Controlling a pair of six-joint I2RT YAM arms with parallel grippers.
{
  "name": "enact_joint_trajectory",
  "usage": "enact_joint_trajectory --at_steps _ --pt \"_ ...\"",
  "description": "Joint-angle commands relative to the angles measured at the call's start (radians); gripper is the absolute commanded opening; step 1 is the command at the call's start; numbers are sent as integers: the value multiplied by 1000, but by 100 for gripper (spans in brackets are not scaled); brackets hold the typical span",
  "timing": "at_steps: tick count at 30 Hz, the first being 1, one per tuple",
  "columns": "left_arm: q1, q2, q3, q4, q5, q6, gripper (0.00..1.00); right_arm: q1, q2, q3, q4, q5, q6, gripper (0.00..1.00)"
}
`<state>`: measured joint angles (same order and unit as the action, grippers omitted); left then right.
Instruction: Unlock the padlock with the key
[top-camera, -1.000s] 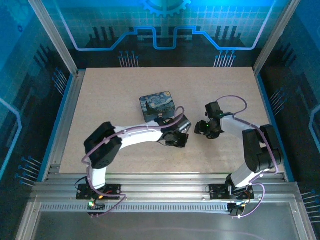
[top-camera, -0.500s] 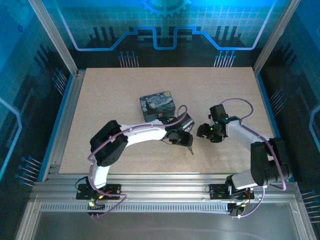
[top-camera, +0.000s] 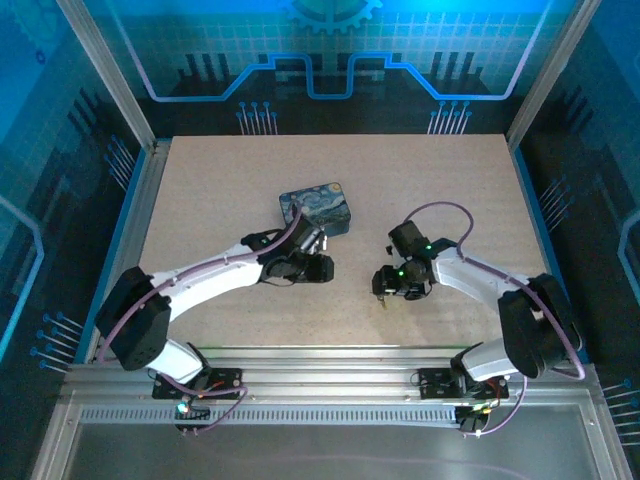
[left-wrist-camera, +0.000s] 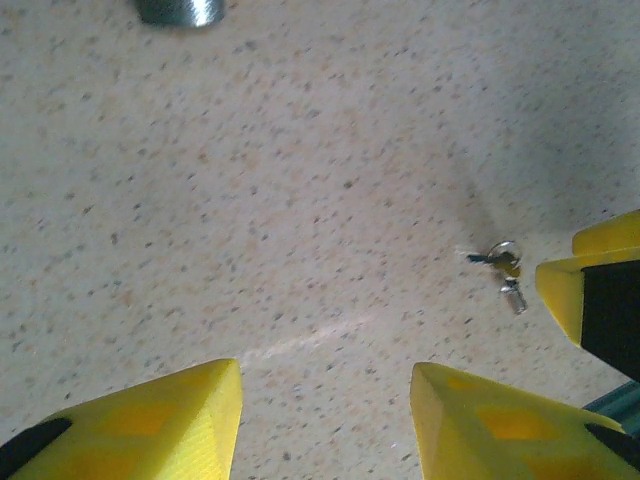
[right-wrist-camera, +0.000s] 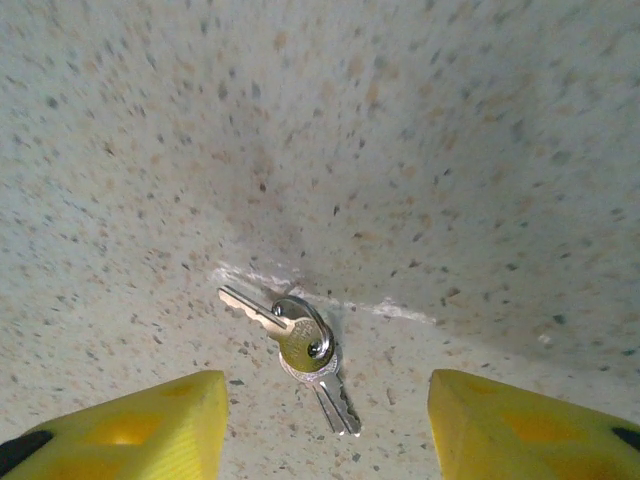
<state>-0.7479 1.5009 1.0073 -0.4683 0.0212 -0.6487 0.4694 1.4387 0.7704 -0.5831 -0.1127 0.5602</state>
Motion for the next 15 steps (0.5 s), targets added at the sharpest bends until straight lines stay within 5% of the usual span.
enact_joint_trajectory --at_steps 1,15 --pt "4 -48 -41 -9 -13 2 49 26 49 14 -2 13 21 54" --pt "19 -62 -75 -10 -24 15 48 42 127 -6 91 -3 35 37"
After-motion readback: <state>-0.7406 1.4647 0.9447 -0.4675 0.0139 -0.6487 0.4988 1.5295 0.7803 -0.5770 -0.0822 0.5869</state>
